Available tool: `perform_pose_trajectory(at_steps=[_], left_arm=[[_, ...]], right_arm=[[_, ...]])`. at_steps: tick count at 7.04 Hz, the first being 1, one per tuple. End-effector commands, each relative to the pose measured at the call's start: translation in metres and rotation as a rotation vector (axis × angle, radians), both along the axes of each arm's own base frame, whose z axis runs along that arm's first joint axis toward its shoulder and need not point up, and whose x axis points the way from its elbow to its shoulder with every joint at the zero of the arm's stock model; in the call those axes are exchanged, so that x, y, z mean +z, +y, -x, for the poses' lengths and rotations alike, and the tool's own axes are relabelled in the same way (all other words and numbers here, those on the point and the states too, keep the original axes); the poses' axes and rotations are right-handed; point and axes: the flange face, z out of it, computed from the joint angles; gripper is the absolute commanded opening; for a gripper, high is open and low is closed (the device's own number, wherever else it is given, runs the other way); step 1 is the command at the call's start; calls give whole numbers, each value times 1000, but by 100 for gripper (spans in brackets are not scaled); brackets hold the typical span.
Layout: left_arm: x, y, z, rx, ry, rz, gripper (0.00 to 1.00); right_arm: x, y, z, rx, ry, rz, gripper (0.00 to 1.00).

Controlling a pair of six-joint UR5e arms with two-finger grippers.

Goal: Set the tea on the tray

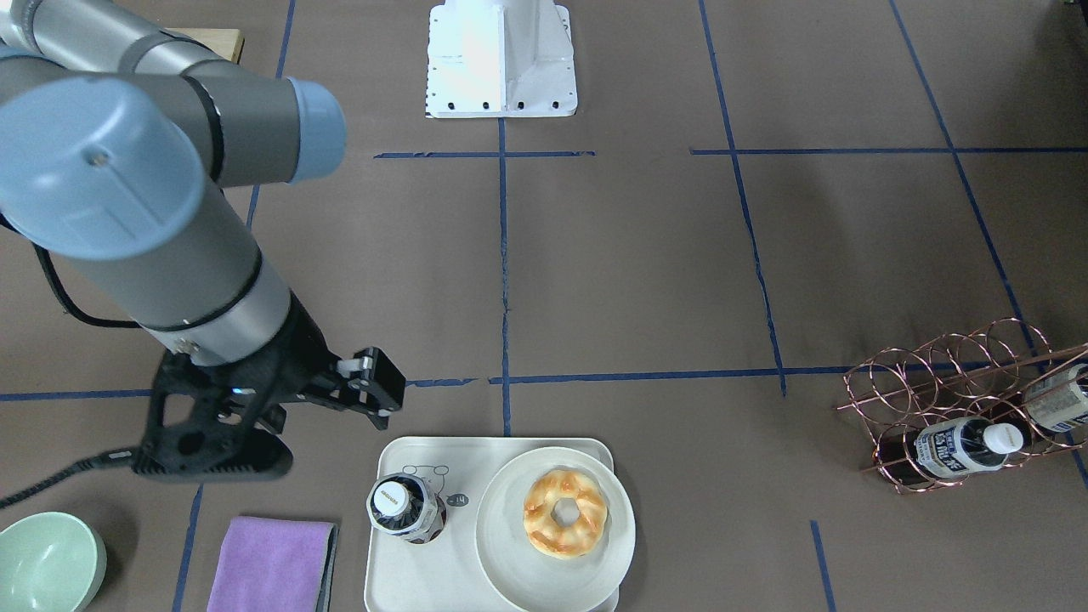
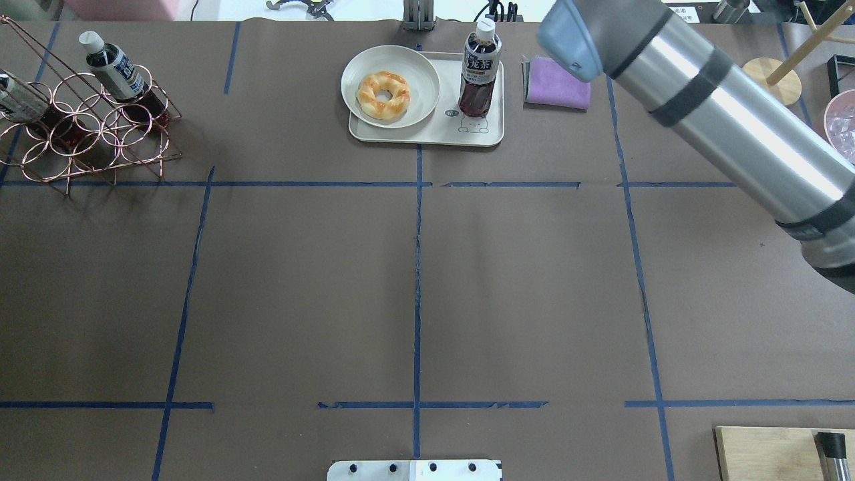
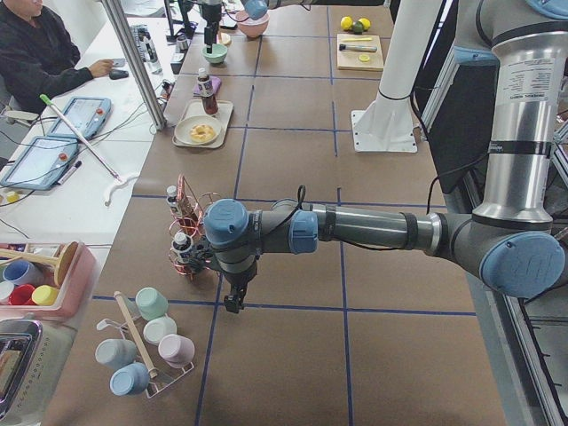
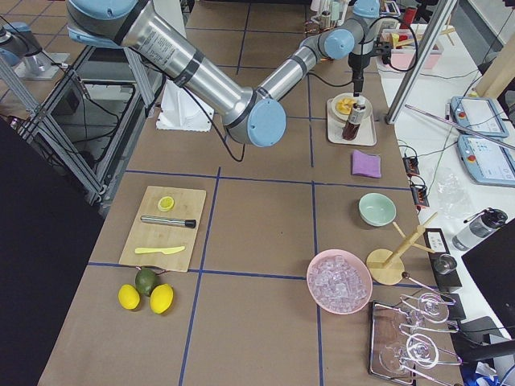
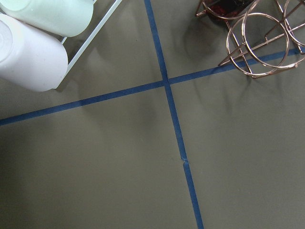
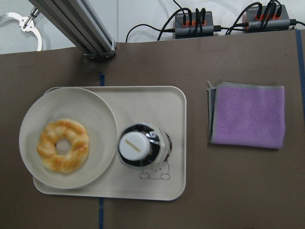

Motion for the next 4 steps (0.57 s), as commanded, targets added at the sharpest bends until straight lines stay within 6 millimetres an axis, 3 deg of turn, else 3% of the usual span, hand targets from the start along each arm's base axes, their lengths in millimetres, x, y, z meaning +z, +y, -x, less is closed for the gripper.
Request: perform_pose_trajectory(at_steps=[1, 2, 4], left_arm=[[25, 15, 0, -9, 3, 63, 100], [40, 18, 0, -24, 12, 106, 100], [33, 15, -1, -71, 21, 141, 100]], right_arm=[[69, 78, -92, -53, 43, -96, 100], [106, 104, -132, -73, 59, -123, 100], [186, 127, -200, -177, 55, -139, 100]])
